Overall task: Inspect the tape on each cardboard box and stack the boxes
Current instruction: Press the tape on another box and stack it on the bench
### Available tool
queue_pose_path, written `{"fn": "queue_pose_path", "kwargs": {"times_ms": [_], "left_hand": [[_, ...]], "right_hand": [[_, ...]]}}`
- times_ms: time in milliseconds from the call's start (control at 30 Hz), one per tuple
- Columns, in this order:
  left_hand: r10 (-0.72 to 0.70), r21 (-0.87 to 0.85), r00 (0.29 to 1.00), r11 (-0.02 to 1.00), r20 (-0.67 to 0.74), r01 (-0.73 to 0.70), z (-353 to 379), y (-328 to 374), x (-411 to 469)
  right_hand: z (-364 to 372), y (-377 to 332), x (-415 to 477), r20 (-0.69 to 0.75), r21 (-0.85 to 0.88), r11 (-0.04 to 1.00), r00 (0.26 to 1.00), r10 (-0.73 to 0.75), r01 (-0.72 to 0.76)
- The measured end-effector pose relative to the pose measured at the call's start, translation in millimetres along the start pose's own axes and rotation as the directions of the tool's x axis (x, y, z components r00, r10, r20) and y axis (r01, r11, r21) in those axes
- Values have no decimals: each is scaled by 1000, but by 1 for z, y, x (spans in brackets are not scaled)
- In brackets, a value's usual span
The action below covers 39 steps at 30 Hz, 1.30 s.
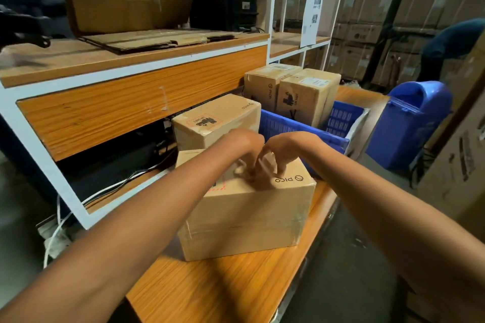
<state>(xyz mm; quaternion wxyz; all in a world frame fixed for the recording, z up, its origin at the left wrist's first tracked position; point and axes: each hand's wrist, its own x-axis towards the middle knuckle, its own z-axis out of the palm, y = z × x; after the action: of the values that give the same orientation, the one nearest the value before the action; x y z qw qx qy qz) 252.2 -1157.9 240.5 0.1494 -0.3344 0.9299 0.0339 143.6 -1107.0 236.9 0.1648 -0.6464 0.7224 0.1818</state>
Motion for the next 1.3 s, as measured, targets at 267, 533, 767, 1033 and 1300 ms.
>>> {"fn": "queue_pose_path", "kwargs": {"times_ms": [267, 533, 767, 1033, 1300], "left_hand": [[118, -35, 993, 992, -18, -118, 9, 10, 2], [60, -61, 992, 996, -110, -67, 25, -11, -24], [-125, -282, 945, 959, -302, 37, 69, -57, -56], [-208, -299, 954, 944, -216, 138, 65, -92, -64], [-262, -105, 961, 962, -88, 253, 74, -122, -56]], "right_hand": [[21, 21, -18, -108, 63, 994, 990, 92, -85], [40, 16, -29, -245, 136, 990, 967, 63, -30], [32, 0, -33, -284, 161, 986, 959, 16, 32], [12, -39, -18, -205, 83, 995, 978, -38, 56], [44, -63, 31, -445, 68, 954, 865, -233, 292]]}}
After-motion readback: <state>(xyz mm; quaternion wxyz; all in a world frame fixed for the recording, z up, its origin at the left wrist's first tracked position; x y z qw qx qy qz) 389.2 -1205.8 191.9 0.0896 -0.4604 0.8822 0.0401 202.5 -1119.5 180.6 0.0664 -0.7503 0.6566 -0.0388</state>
